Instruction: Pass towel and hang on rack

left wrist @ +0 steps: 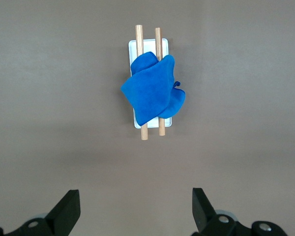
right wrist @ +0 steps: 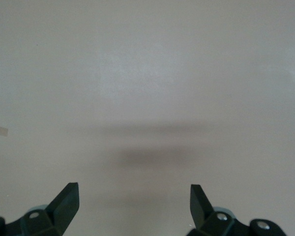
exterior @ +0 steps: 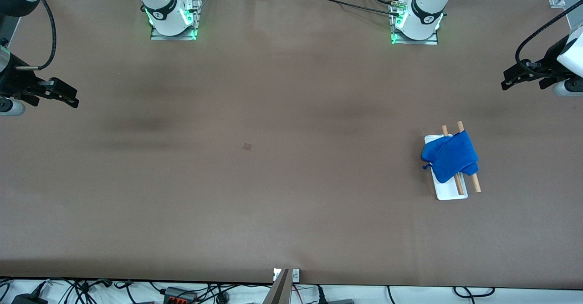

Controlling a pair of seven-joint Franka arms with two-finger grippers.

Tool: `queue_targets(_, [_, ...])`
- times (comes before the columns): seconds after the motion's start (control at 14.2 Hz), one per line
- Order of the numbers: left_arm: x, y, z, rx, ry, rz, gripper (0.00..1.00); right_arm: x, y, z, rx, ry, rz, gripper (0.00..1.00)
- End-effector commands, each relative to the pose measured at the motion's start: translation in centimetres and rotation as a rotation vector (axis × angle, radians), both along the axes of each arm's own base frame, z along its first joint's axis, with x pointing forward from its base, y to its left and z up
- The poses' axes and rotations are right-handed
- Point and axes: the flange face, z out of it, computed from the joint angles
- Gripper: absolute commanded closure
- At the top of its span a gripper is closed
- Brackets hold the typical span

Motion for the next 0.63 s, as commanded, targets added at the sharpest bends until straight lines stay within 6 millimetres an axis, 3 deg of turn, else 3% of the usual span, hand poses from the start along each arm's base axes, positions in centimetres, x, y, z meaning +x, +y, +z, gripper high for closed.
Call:
queue_targets(0.0, [0.84, 0.32, 0.41, 0.02, -0.009, -0.019, 0.0, -0.81, 0.26, 0.54, 0.015, 0.005, 0.012, 0.0])
queue_targets(0.56, [1.08, -0.2, 0.31, 0.008, -0.009, -0.03, 0.0, -1.05, 0.19, 0.73, 0.026, 0.003, 0.001, 0.0])
